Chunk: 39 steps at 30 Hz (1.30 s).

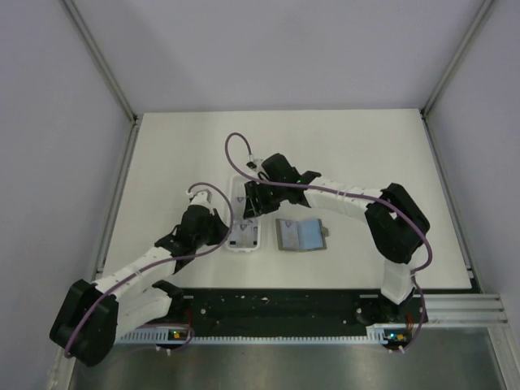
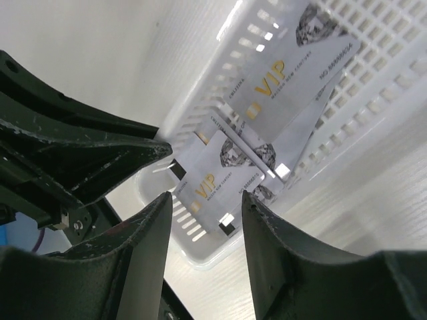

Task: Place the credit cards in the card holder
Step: Pick up the credit card from the storage box.

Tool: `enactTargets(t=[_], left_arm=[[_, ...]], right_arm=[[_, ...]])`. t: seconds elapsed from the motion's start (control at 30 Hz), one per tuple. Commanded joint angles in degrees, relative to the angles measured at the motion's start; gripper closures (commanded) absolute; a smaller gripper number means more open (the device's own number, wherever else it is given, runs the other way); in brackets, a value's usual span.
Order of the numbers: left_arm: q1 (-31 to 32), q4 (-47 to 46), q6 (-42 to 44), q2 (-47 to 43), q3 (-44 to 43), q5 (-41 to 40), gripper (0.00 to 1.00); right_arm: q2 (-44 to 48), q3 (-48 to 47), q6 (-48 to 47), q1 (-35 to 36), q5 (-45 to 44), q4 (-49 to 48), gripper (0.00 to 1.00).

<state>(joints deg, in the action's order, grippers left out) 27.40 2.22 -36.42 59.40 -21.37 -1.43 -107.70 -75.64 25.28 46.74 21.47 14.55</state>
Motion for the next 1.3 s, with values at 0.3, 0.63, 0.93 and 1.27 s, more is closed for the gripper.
enactTargets(t=[0.3,0.63,0.93,1.27], left_arm=[[10.8,-14.9,5.9,-15.4,9.9,-8.1,1.00],[12.6,-14.3,6.4,-17.4,10.5,-10.7,1.00],[12.7,-14.3,5.7,-16.1,10.3,-11.0,1.00],[12.7,-14.1,5.8,-15.6,9.9,-10.8,1.00]], right_arm=[[7.4,3.0,-3.0,0.4,-3.4,0.3,0.53],[5.8,3.4,-6.0,0.5,-5.2,1.9,0.57],[3.2,6.4,-3.7,0.5,-4.1,-2.4,0.57],[-0.4,5.2,-7.8,1.2,1.9,-4.8,0.57]])
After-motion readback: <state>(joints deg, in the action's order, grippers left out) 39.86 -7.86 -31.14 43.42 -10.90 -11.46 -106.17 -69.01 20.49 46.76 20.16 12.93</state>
